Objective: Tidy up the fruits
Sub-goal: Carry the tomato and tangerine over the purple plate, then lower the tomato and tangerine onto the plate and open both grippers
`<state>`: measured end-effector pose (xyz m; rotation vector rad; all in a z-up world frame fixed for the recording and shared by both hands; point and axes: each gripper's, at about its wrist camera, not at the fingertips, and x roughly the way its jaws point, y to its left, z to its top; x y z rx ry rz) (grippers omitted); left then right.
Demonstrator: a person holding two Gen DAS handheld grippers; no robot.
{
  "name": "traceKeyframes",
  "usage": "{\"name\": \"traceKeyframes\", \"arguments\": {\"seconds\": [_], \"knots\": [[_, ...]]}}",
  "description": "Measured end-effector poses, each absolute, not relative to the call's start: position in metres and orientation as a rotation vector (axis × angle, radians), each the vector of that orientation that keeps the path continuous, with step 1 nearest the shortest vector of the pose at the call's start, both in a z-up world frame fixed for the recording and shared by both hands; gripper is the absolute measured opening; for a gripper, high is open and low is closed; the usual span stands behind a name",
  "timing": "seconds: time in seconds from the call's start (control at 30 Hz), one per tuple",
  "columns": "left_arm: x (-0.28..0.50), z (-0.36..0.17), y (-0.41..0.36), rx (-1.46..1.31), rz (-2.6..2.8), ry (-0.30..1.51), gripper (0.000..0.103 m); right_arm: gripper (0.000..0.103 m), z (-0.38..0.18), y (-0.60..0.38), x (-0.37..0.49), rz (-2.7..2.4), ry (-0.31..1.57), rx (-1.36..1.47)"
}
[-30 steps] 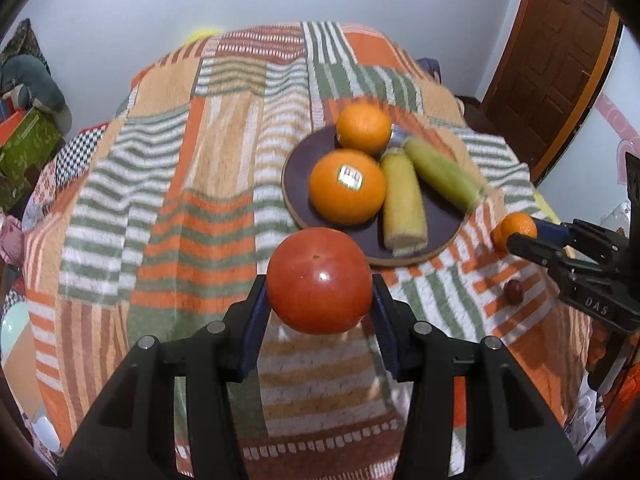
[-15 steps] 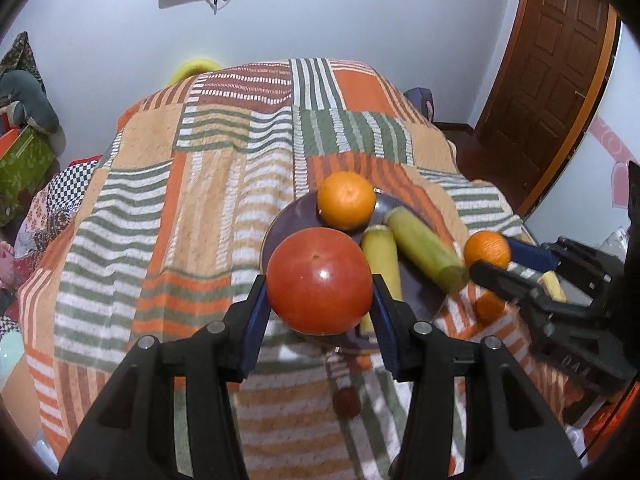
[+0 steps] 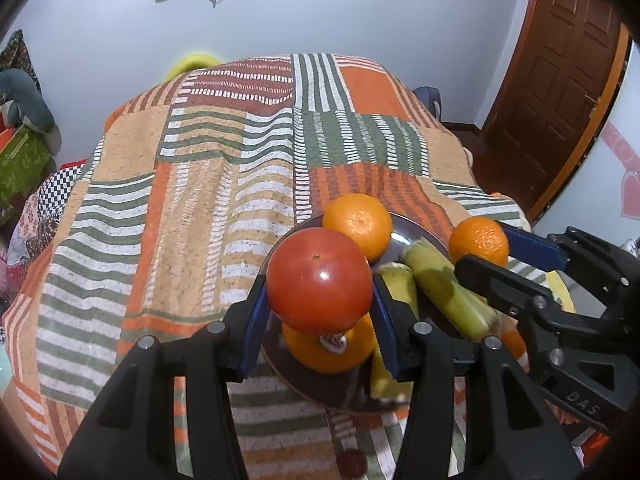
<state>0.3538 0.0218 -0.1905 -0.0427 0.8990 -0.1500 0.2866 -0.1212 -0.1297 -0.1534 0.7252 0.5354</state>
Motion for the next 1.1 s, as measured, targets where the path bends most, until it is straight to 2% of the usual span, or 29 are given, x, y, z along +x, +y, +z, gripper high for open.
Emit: {"name": "traceKeyframes", "arguments": {"seconds": [0.7,1.03,1.1], "knots": [[0.407,-0.236,0.027,-0.046,-0.127,0.985,0.048,0.035,-0.171,-0.094,0.315,0.571,0.847,-0.256],[0.398,-0.228,0.025,-0.029,-0.127,0.964,0.051,0.035,-0.172,-0.093,0.317,0.566,0.859,-0.228],[0.393,-0.223,0.025,-0.026,-0.127,0.958,0.051,0.04,-0.169,-0.094,0.315,0.562,0.853,-0.225]]}}
